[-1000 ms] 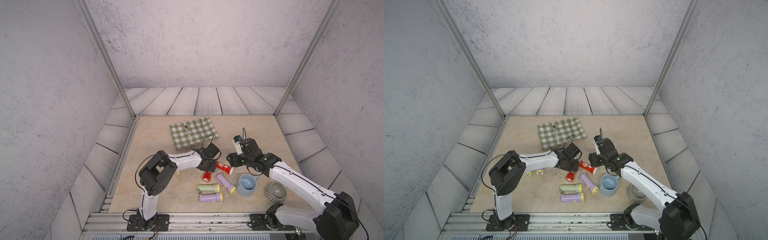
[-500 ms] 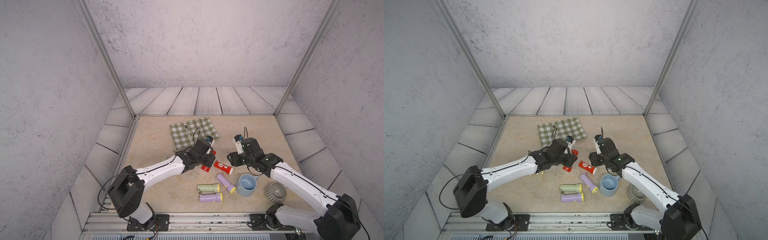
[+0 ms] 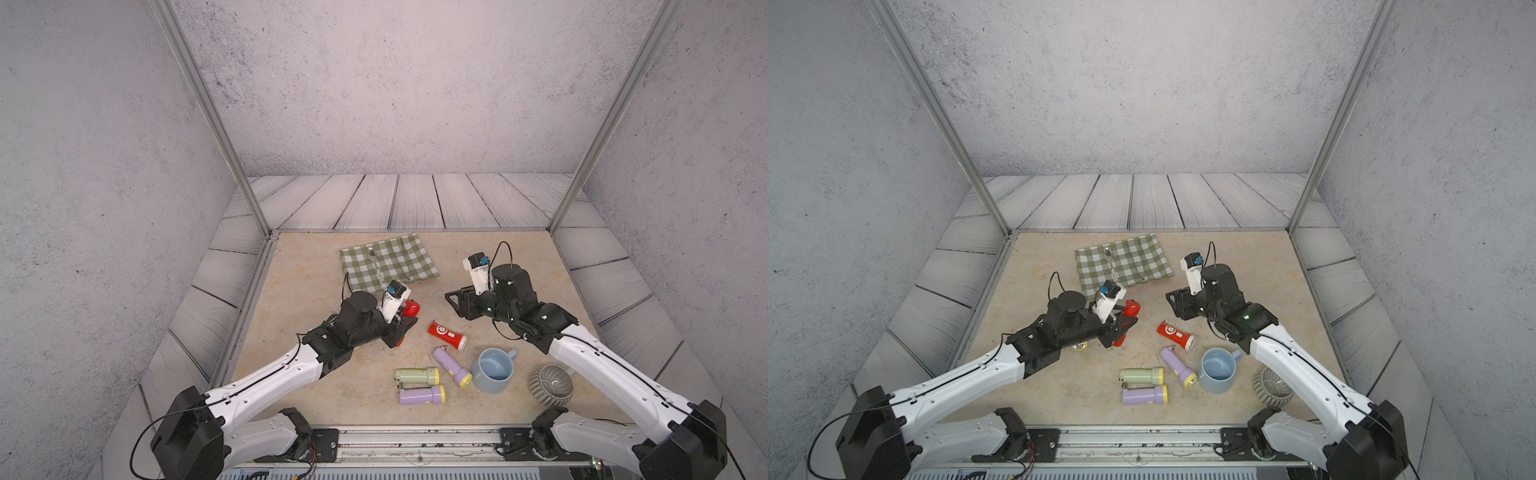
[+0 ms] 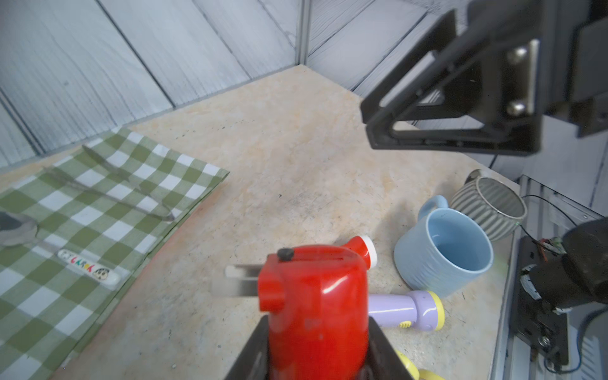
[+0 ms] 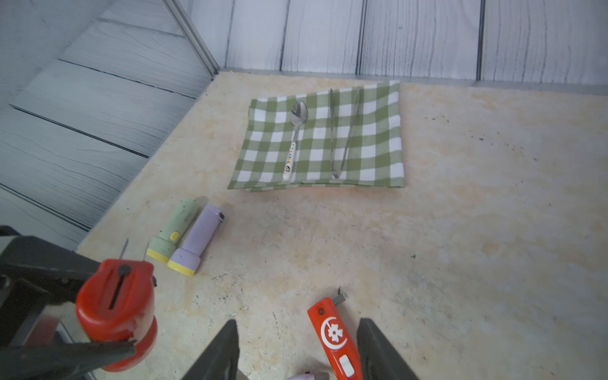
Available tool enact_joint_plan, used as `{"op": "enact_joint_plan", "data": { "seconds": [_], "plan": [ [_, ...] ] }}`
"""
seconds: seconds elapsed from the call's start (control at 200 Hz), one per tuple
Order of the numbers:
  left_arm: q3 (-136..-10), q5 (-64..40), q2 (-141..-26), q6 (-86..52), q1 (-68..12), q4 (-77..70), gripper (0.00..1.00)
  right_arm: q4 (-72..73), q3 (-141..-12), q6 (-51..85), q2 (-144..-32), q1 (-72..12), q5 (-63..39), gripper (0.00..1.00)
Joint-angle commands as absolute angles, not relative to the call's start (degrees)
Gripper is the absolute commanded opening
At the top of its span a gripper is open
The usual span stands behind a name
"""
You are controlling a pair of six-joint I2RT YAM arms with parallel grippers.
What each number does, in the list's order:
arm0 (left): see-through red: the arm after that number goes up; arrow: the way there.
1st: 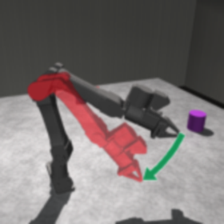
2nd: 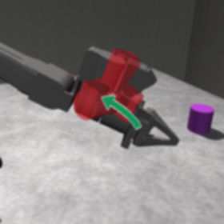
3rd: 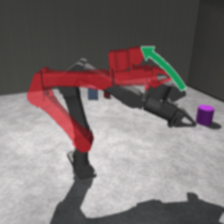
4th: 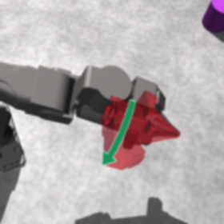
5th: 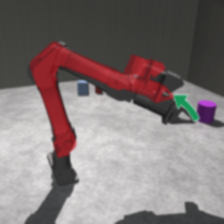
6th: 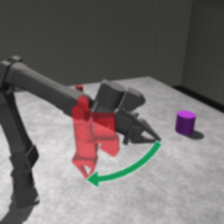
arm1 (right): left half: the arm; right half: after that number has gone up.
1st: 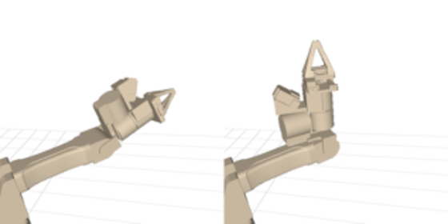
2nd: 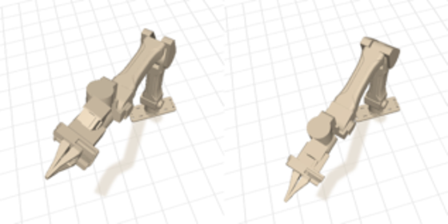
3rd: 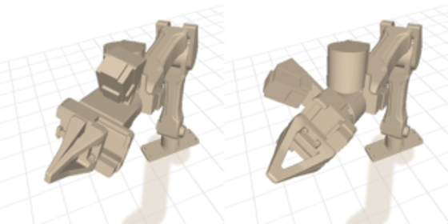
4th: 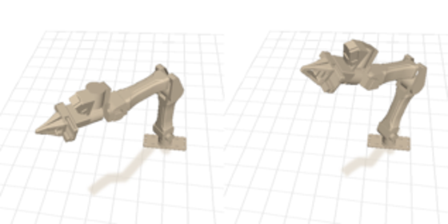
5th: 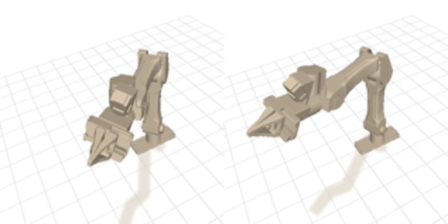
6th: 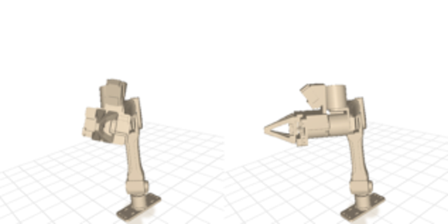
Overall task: Close the plug at the bottom of the flashlight
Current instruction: Pick up the flashlight from the center of the board.
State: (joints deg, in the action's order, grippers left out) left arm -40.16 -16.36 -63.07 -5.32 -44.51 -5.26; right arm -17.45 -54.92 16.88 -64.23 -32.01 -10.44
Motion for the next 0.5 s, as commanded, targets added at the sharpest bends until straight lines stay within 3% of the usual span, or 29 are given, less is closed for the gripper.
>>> {"op": "enact_joint_plan", "data": {
  "seconds": [0.0,0.365,0.495],
  "plan": [
    [-38.9,-24.6,-58.7,0.9,-43.2,-10.8,0.00,-14.7,-57.8,14.6,-62.9,-31.8,-15.6,0.60],
    [-39.9,-48.7,-52.3,5.9,-38.6,-10.3,0.00,-3.8,-60.4,19.5,-64.5,-31.8,-44.4,0.58],
    [-42.6,-57.2,-54.7,4.4,-38.3,-11.1,0.00,-3.4,-62.6,21.4,-64.8,-31.9,-47.9,0.54]
  ]
}}
